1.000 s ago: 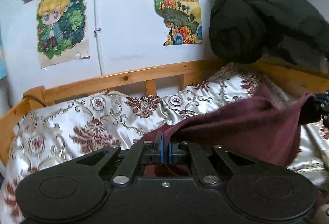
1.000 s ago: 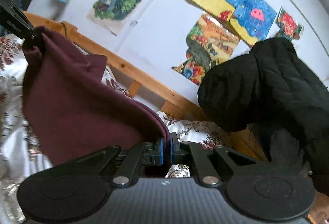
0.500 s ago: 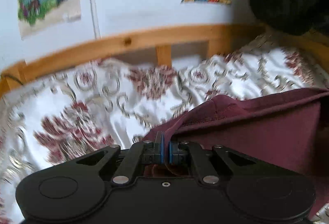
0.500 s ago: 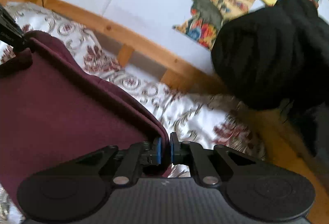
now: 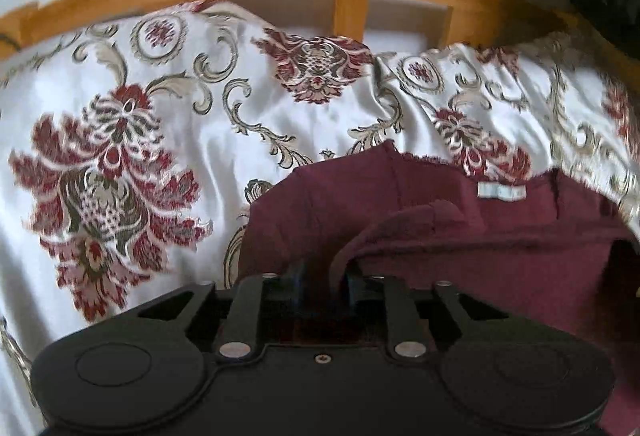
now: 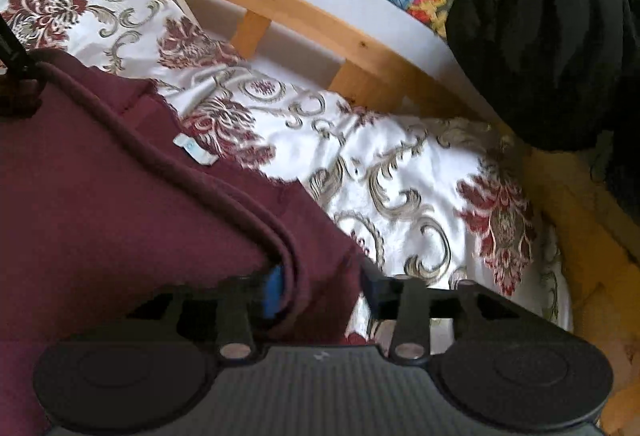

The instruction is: Fold small clothes

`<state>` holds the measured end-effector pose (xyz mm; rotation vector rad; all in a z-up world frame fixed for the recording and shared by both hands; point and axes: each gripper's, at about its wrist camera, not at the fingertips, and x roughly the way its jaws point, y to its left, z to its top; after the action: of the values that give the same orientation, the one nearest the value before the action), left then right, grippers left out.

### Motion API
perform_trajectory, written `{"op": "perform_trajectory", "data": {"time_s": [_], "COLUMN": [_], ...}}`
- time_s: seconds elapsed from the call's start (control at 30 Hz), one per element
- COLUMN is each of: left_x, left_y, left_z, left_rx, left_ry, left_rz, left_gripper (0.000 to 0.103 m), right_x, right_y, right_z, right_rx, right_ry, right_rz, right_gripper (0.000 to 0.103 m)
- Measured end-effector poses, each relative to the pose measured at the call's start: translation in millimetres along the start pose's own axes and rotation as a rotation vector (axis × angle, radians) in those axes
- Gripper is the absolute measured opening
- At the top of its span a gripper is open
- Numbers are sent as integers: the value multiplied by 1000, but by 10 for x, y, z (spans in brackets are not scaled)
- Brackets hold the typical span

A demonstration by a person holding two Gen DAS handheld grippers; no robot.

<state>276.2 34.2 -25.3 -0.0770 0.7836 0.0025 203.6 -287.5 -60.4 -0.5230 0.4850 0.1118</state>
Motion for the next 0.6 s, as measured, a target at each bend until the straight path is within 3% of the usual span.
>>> {"op": "perform_trajectory", "data": {"time_s": [0.03,0.07,0.1,0.13,0.17,0.23,0.4,0.6], "left_x": [-16,-34,-48,-72,-98,-169,-243,-185], "left_y": [12,25,36,43,47,59,91,71], "left_z": [4,3,3,2,-2,-6,-22,-83], "left_rx": [-15,-30,-41,-49,-53,-56,-64,-36], "left_ry": [1,3,5,4,-1,-21,-37,52], "left_rz": [0,5,12,22,31,47,88,69], "left_gripper": [36,42,55,66,70,82,101,101], "right_x": [-12,-27,-43,-62,-80,-100,-113,-13], "right_y": [-23,-47,-75,-94,-112,-142,-160,-69], "right_z": [-2,0,1,-3,-6,-6,-28,-104], "right_rx": [21,40,64,82,99,118,145,111], "right_ry": [3,5,5,2,0,8,22,94], "right_rz": [-1,-1,0,2,4,10,59,65], "right_gripper": [66,80,93,97,100,102,103,103]}}
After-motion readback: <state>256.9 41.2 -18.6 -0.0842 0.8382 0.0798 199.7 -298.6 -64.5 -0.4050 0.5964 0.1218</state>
